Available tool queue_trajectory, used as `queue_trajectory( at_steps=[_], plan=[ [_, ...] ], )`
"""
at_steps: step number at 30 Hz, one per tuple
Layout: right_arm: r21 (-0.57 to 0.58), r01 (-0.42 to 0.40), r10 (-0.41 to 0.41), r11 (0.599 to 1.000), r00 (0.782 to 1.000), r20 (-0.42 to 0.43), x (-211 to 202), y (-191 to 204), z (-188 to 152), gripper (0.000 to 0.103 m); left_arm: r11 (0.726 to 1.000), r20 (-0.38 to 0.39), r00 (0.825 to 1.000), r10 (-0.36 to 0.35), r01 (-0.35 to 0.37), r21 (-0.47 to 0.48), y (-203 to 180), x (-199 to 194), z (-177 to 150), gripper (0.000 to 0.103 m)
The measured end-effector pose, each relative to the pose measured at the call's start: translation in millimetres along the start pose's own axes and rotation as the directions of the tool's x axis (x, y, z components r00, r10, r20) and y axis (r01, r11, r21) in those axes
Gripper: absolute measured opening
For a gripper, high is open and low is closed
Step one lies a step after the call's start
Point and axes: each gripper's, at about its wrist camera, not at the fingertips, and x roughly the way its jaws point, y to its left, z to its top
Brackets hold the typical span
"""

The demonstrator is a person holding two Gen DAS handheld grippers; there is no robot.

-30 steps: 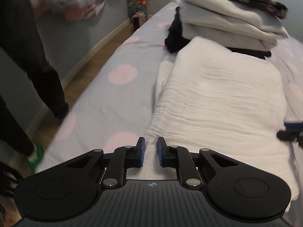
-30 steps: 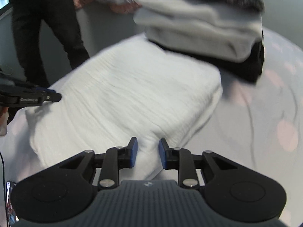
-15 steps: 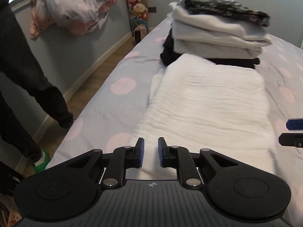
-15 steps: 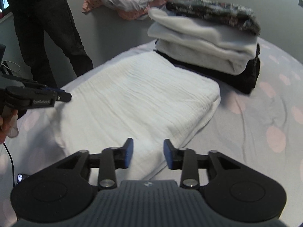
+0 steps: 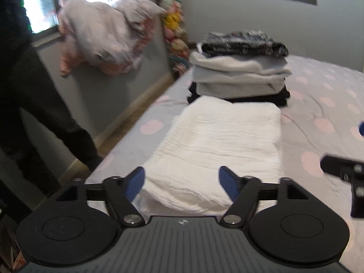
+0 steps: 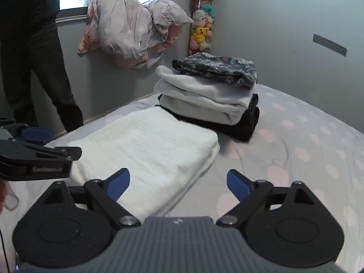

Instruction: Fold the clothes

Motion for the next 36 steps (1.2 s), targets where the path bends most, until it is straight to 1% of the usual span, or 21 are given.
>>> queue_trajectory(
  at_steps=[2,5,6,8,10,14,18,19,23,25,30,33,36],
  plan=[
    [-0.006,0.002,-0.003,1.0,0.999,-0.046,-7,0,-5,0.094,1.0,-0.039,0.999,-0.025,0.024,-0.016,-3,-7,-7,0.088],
    [0.023,-0.024,0.027,0.999,0.992,-0.125,-18,-1,-14,0.094,0.997,-0.097,0.993,-0.063,0.059,-0.042,-9,-17,-17,0.087],
    [0.034,-0.031,0.036,0.999,0.99,-0.139,-23,-1,-16,0.094,0.996,-0.116,0.99,-0.076,0.07,-0.051,-10,-21,-20,0.087],
    [0.055,-0.037,0.044,0.998,0.989,-0.139,-36,-3,-23,0.094,0.994,-0.142,0.986,-0.093,0.083,-0.072,-14,-29,-26,0.087],
    [0.079,-0.033,0.043,0.996,0.99,-0.135,-49,-5,-29,0.094,0.994,-0.141,0.986,-0.091,0.081,-0.077,-19,-38,-32,0.087],
    [0.13,-0.033,0.051,0.991,0.99,-0.135,-69,-9,-40,0.094,0.996,-0.145,0.986,-0.081,0.075,-0.044,-31,-58,-40,0.087],
    [0.166,-0.022,0.047,0.986,0.988,-0.147,-83,-12,-52,0.094,0.992,-0.146,0.983,-0.113,0.104,-0.065,-40,-77,-44,0.087],
    [0.175,-0.022,0.049,0.984,0.987,-0.15,-86,-13,-55,0.094,0.993,-0.148,0.983,-0.112,0.104,-0.064,-43,-80,-44,0.085],
    [0.225,-0.007,0.043,0.974,0.987,-0.157,-96,-21,-59,0.094,0.995,-0.171,0.981,-0.089,0.081,-0.055,-52,-86,-48,0.085],
    [0.238,-0.017,0.053,0.971,0.987,-0.148,-102,-23,-61,0.094,0.995,-0.188,0.978,-0.093,0.084,-0.055,-55,-88,-50,0.085],
    [0.278,-0.007,0.049,0.96,0.989,-0.142,-114,-30,-70,0.094,0.995,-0.204,0.975,-0.092,0.084,-0.048,-63,-97,-58,0.085],
    [0.293,-0.001,0.046,0.956,0.988,-0.146,-115,-36,-75,0.094,0.995,-0.219,0.971,-0.096,0.088,-0.047,-71,-97,-62,0.085],
    [0.309,0.007,0.042,0.951,0.988,-0.151,-114,-43,-79,0.094,0.996,-0.228,0.97,-0.085,0.08,-0.032,-79,-95,-64,0.085]
  ],
)
